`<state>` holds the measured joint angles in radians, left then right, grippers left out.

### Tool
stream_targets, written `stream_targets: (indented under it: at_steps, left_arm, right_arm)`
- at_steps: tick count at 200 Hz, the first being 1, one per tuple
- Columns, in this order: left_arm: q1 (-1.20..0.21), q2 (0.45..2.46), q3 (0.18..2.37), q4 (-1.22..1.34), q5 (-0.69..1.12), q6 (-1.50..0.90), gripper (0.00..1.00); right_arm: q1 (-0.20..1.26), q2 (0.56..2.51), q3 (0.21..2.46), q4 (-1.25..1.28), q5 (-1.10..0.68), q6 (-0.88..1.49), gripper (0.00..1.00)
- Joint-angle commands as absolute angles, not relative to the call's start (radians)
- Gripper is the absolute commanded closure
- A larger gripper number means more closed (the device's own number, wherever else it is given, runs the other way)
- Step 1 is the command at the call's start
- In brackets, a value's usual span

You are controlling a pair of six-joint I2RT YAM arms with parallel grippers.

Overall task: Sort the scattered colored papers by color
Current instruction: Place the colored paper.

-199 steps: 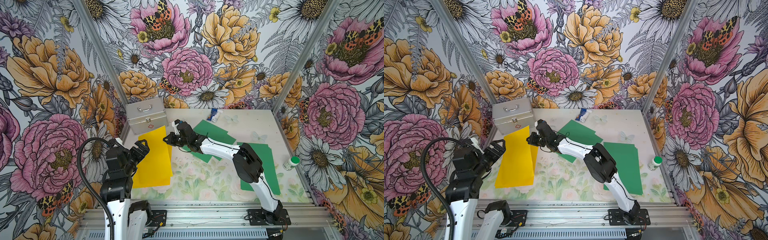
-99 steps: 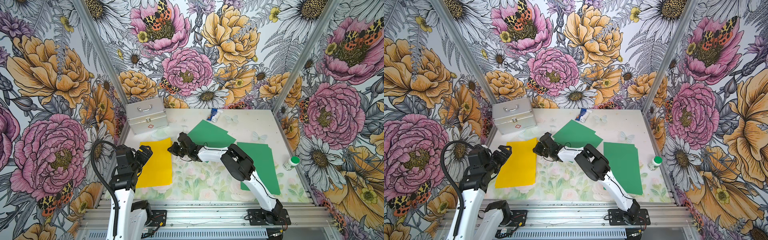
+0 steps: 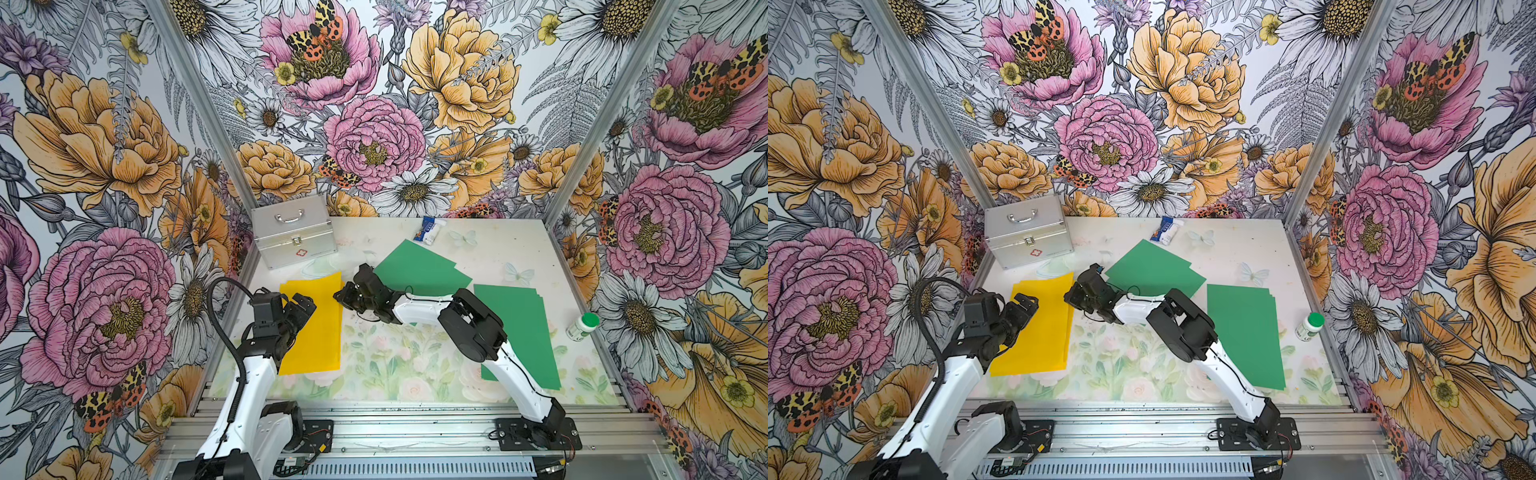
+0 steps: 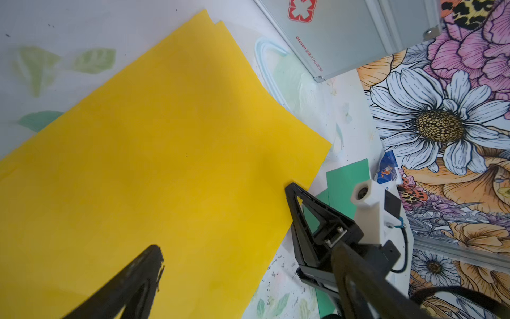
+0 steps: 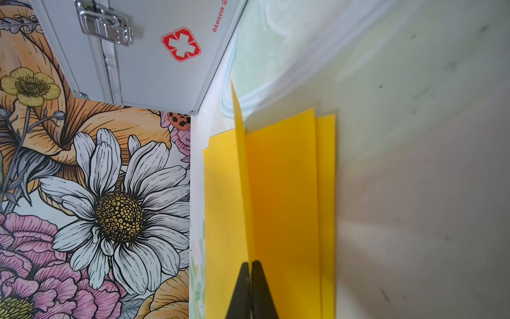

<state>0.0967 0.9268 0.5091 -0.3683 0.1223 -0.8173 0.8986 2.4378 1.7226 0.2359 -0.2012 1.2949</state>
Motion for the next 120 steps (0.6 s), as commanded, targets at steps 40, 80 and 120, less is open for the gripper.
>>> stream_targets:
  at_steps: [40,80,120]
  left_arm:
    - [0.048,1.086,0.492,-0.179,0.089,-0.85,0.02]
    - [0.038,1.15,0.489,-0.143,0.081,-0.85,0.02]
    - [0.036,1.198,0.472,-0.111,0.088,-0.854,0.02]
  right_arm:
    - [0.913,2.48,1.76,0.219,-0.172,1.322,1.0]
    - [0.913,2.469,1.742,0.2,-0.164,1.319,1.0]
    - [0.914,2.471,1.744,0.176,-0.163,1.322,1.0]
